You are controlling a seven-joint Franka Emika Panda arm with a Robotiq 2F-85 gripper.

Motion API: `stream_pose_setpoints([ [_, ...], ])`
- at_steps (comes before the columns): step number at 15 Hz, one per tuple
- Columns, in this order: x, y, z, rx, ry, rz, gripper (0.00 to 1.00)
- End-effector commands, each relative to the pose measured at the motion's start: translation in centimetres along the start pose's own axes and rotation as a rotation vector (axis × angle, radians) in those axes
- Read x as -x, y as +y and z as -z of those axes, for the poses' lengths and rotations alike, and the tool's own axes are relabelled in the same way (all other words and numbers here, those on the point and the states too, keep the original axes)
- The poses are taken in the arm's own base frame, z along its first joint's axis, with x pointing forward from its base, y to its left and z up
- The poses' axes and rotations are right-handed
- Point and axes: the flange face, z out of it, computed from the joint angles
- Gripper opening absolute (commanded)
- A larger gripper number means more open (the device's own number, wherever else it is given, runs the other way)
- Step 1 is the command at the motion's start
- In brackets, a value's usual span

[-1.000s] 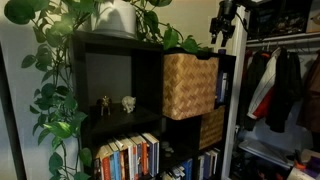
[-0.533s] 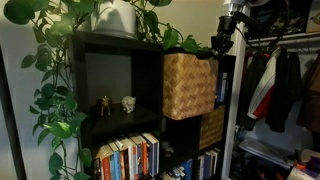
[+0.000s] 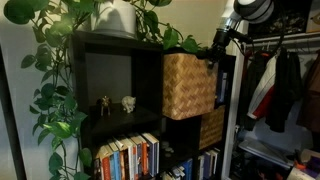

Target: Pull out the top brown basket then put the socks in the basket, then push in the basket

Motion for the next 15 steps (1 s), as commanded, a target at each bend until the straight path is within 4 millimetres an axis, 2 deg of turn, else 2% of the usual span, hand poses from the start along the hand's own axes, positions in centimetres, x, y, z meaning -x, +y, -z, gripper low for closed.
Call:
stream_pose_setpoints([
  [1,0.1,0.2,-0.2,-0.017,0.089,0.009,0.04],
  [15,-4.2,-0.5,-2.2,-0.023,0.175,0.041,0.04],
])
